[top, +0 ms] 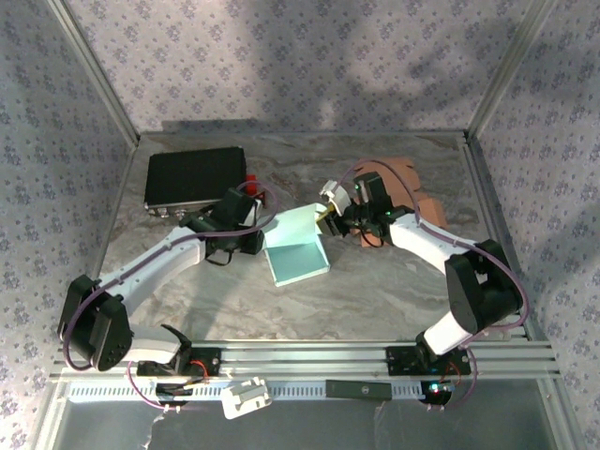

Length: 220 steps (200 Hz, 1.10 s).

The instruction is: Fold the paper box

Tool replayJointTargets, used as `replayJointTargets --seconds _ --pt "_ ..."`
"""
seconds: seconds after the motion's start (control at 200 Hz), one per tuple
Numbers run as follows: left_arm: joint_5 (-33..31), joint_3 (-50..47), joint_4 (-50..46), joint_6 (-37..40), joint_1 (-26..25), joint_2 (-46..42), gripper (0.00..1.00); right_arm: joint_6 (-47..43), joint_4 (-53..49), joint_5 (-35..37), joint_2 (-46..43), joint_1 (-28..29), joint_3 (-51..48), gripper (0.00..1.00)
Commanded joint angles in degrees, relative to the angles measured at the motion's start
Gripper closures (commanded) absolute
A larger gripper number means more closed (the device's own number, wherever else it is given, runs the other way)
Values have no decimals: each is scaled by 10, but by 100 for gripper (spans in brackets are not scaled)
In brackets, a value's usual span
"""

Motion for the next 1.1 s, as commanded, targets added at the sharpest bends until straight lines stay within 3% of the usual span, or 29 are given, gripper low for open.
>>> replayJointTargets --seconds 0.0,0.525,0.765,0.87,0.979,1.094 --pt "-8 25 -3 12 2 11 70 -11 -23 2 2 4 15 72" --pt "-41 42 -32 15 -13 29 74 -12 -49 61 -19 30 19 92" --pt "-72 50 -51 28 -8 22 72 -19 -52 72 -37 35 14 95" --pt "-47 49 -50 42 14 4 67 -27 -60 70 -42 35 16 98" --pt "-3 53 -55 71 53 4 50 -37 -70 62 -43 36 19 98" --pt "98 71 -65 120 102 21 50 -44 -76 58 -43 36 19 98"
